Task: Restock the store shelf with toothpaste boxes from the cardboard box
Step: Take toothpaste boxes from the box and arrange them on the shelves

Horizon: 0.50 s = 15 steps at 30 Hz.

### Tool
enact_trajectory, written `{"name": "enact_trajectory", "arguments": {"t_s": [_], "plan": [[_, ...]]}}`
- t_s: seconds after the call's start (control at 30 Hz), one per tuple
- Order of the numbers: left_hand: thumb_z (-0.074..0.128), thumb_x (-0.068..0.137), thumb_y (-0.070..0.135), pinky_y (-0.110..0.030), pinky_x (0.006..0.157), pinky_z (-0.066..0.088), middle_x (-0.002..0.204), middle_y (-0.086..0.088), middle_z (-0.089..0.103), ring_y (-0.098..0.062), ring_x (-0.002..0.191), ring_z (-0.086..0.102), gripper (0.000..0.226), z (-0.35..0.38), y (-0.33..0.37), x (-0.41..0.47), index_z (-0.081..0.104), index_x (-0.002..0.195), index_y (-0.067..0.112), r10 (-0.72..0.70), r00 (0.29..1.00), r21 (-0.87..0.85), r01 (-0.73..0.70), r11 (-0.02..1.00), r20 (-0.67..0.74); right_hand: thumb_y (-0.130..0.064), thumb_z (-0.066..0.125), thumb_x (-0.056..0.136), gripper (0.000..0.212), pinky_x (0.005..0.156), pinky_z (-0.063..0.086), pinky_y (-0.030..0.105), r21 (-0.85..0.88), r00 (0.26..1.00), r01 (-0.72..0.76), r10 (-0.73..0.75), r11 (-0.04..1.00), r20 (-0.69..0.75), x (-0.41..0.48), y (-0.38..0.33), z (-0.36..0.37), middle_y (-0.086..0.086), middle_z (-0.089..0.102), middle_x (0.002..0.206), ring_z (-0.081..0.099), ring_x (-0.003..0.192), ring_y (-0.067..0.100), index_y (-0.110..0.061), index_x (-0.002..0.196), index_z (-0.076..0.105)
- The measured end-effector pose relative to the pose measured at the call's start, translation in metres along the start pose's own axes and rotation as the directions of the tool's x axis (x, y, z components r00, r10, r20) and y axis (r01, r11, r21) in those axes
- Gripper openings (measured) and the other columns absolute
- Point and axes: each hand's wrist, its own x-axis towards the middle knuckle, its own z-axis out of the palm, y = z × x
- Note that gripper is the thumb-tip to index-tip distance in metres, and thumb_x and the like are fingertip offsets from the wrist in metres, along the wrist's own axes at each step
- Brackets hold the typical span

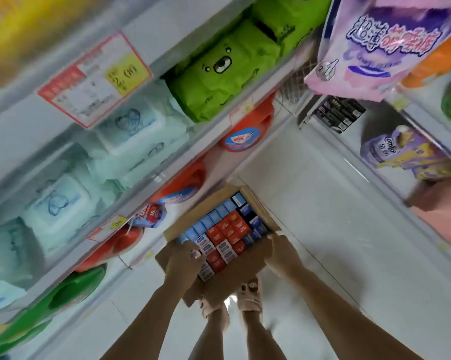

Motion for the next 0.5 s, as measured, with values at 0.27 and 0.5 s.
{"name": "enact_trajectory", "arguments": {"t_s": [0.27,0.5], "plan": [[0.058,0.09,0.031,-0.039,0.098,0.048,0.132,-0.003,0.052,-0.022,0.122,0.053,0.048,0.095,-0.068,0.097,0.042,0.135,0.024,0.021,0.992,0.014,-0.023,1.0,0.128,-0.021,0.065,0.085,0.07,0.102,0.044,0.036,-0.151,0.999,-0.044,0.043,0.988,-0.01,0.125,0.024,0.092,0.011,0.044,0.136,0.046,0.125,0.025,-0.011,0.142,0.026],[0.052,0.094,0.032,-0.044,0.116,0.025,0.157,-0.006,0.019,-0.026,0.143,0.022,0.066,0.138,-0.087,0.134,0.019,0.15,0.02,0.026,0.987,0.125,-0.046,0.991,0.161,-0.02,0.058,0.093,0.064,0.101,0.042,0.032,-0.301,0.997,-0.063,0.043,0.951,-0.071,0.163,0.034,0.124,0.014,0.033,0.146,0.04,0.132,0.025,-0.006,0.144,0.022]]}}
